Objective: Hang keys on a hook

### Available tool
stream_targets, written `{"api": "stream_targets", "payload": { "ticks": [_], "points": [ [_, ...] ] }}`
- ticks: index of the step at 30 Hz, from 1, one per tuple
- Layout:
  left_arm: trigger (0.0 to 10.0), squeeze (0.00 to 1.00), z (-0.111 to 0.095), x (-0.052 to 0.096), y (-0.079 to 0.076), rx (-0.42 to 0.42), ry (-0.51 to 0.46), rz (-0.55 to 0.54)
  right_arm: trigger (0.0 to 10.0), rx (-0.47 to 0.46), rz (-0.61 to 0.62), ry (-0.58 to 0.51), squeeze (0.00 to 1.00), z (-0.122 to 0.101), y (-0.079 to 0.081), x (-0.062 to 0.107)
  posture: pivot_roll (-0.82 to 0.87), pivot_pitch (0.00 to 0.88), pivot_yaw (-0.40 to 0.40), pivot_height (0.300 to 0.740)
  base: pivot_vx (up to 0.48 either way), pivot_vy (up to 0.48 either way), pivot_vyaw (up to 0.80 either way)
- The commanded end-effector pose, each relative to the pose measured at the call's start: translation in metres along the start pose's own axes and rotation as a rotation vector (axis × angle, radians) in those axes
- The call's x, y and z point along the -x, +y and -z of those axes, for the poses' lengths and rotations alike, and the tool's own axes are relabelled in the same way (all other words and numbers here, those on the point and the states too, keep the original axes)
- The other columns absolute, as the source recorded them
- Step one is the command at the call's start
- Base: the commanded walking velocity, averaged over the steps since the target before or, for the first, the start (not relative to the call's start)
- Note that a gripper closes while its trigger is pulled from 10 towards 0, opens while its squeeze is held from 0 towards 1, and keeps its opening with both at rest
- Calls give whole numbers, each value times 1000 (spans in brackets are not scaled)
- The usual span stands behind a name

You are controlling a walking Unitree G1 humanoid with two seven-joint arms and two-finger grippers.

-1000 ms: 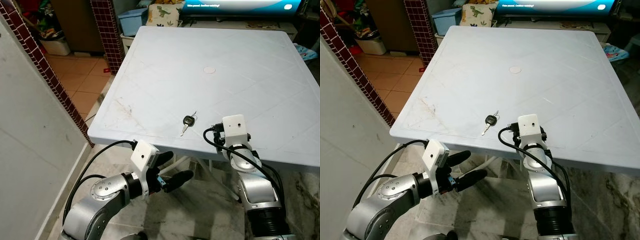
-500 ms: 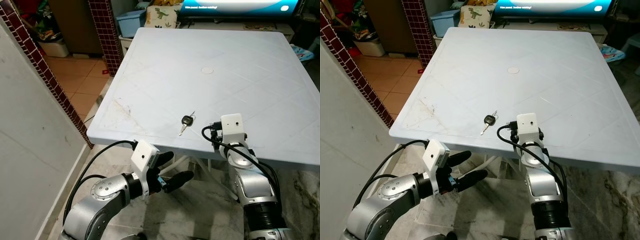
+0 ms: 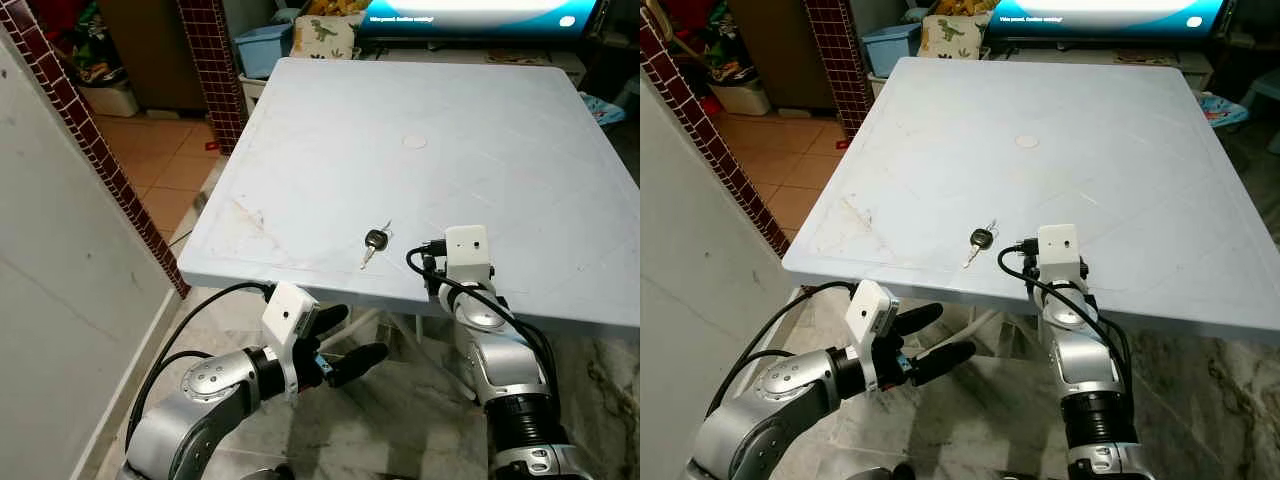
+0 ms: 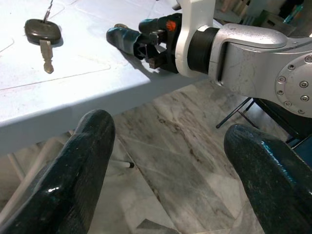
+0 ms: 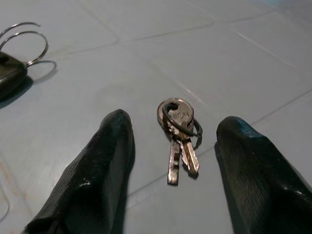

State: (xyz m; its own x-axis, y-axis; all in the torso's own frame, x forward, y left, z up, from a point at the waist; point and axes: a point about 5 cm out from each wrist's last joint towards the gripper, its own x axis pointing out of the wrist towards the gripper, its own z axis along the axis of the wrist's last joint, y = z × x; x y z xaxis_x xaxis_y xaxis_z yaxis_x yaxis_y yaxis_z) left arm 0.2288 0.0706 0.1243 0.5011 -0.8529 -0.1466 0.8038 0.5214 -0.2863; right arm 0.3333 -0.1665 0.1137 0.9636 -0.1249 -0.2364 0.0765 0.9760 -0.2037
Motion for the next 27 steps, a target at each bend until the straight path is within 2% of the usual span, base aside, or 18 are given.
{"api": "stream_targets", "payload": {
  "ticks": [1, 4, 6, 10, 15, 22, 27],
  "points": [
    [10000, 0, 0, 2, -1, -4, 5, 5, 10000, -5, -1, -23, 0, -2, 0, 2, -47, 119, 56, 740, 0, 0, 0],
    [10000, 0, 0, 2, -1, -3, 4, 6, 10000, 13, -10, -43, 0, -6, 2, 2, -47, 119, 56, 740, 0, 0, 0],
    [10000, 0, 0, 2, -1, -4, 6, 8, 10000, -19, 2, -28, 0, -4, 0, 3, -48, 121, 57, 740, 0, 0, 0],
    [10000, 0, 1, 2, -1, -3, 8, 7, 10000, 0, -26, -132, 0, -18, 5, 7, -49, 123, 58, 740, 0, 0, 0],
    [10000, 0, 2, 2, -2, -5, 14, 11, 10000, -10, -19, -141, 0, -21, 5, 9, -49, 124, 60, 740, 0, 0, 0],
    [10000, 0, 2, 3, -2, -4, 18, 11, 10000, -76, -9, -73, 0, -15, 6, 19, -47, 126, 57, 740, 0, 0, 0],
    [10000, 0, 2, 2, -3, -3, 21, 19, 10000, -117, 6, -7, 0, -2, 4, 24, -53, 126, 62, 740, 0, 0, 0]
  ]
}}
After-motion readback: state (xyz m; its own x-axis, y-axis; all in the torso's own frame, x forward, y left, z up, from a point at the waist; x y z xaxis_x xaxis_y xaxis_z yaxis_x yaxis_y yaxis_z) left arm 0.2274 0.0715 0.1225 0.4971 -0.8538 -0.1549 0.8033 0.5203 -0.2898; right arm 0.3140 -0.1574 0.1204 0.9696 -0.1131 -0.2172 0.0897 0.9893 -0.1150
